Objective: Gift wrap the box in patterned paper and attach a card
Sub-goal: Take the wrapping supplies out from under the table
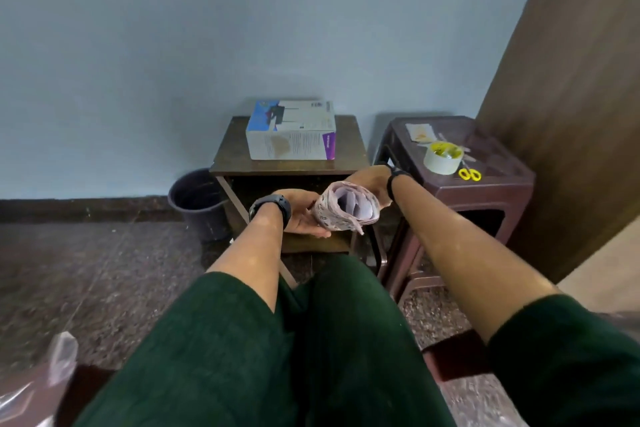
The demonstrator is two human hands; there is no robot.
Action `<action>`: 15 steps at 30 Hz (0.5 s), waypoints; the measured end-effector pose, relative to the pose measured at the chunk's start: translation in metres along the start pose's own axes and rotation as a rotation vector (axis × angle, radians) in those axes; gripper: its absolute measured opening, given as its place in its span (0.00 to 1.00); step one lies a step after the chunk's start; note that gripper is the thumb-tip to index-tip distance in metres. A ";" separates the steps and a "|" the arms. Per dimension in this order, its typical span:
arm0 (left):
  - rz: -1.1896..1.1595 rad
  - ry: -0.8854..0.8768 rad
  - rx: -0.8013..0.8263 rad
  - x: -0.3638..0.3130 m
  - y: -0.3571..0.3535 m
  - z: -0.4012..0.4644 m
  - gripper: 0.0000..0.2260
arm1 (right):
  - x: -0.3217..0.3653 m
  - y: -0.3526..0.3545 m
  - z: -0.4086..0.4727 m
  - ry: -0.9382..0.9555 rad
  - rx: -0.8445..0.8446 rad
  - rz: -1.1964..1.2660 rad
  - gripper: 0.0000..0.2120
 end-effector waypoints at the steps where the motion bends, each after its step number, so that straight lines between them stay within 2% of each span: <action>1: 0.001 -0.006 0.036 -0.002 -0.004 -0.010 0.19 | 0.002 0.005 -0.011 -0.004 -0.035 -0.037 0.14; 5: 0.008 -0.058 0.106 -0.017 -0.017 -0.046 0.18 | 0.007 0.020 -0.048 -0.088 -0.071 -0.188 0.17; 8: 0.075 -0.150 0.155 -0.035 -0.029 -0.067 0.14 | 0.010 0.032 -0.079 -0.087 -0.132 -0.195 0.20; 12: 0.229 -0.220 0.130 -0.057 -0.048 -0.075 0.19 | 0.009 0.042 -0.101 -0.047 -0.146 -0.122 0.25; 13: 0.257 -0.235 0.115 -0.061 -0.053 -0.075 0.20 | 0.008 0.043 -0.104 -0.043 -0.147 -0.117 0.25; 15: 0.288 -0.286 0.080 -0.069 -0.062 -0.073 0.19 | 0.007 0.046 -0.112 -0.030 -0.178 -0.122 0.19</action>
Point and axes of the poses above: each hand's wrist, its own z-axis towards the middle knuckle, its own y-axis out of the back of the hand, x = y × z, the point moved 5 cm from there along z, towards the middle knuckle, and after that the axes turned 4 degrees about x, right-handed, at the moved point
